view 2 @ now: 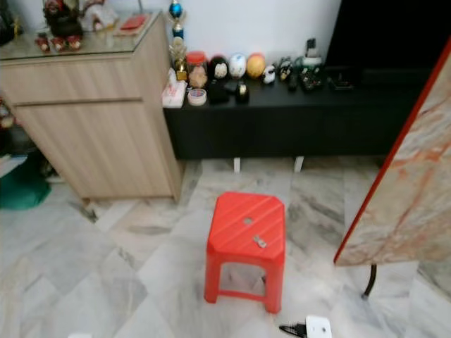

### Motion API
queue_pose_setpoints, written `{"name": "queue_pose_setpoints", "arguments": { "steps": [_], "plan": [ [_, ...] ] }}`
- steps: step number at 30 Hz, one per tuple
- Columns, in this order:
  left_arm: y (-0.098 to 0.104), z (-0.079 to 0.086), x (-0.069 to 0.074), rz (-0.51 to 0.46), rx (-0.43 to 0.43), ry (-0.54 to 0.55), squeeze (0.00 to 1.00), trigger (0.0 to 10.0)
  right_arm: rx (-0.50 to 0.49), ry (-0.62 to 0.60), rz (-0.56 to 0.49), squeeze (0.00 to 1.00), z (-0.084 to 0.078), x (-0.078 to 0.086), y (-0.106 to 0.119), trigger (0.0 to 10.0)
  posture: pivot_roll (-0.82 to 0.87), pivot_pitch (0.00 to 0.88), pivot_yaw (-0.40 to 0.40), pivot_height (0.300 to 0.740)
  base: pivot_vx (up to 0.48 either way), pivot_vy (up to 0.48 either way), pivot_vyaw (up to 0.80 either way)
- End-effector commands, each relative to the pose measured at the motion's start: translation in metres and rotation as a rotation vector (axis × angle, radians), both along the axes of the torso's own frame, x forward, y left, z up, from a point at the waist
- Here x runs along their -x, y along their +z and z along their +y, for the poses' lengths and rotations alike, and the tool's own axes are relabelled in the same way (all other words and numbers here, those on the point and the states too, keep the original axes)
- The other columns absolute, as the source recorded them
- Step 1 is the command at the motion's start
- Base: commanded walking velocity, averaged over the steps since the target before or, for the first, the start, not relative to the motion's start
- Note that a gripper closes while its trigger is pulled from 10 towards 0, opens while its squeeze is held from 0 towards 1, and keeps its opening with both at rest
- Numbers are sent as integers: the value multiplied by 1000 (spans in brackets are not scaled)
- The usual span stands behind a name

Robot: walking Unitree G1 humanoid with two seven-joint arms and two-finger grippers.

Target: Hang keys on a hook

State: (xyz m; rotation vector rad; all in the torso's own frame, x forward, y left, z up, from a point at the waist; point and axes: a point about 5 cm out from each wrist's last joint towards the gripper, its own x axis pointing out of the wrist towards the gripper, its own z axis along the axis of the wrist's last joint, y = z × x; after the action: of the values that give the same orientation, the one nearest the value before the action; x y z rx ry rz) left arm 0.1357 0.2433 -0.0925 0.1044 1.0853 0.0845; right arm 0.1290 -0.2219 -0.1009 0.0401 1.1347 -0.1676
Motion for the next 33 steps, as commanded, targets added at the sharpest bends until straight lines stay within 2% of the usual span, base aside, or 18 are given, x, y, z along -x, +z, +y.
{"name": "queue_pose_setpoints", "arguments": {
  "steps": [1,8,16,33],
  "plan": [
    [0,10,9,23,-25,0,0,10000,-13,7,-21,0,6,-7,1,10000,24,0,23,740,277,0,0],
    [0,10,8,21,-24,4,0,10000,-9,32,-22,0,6,-9,2,10000,28,0,19,740,283,0,0],
    [0,10,8,20,-22,8,0,10000,-16,31,-24,0,7,-9,2,10000,29,0,18,740,283,0,745],
    [1,12,7,25,-34,-1,0,10000,-11,-35,-43,0,6,-10,2,10000,26,0,23,740,262,0,0]
  ]
}}
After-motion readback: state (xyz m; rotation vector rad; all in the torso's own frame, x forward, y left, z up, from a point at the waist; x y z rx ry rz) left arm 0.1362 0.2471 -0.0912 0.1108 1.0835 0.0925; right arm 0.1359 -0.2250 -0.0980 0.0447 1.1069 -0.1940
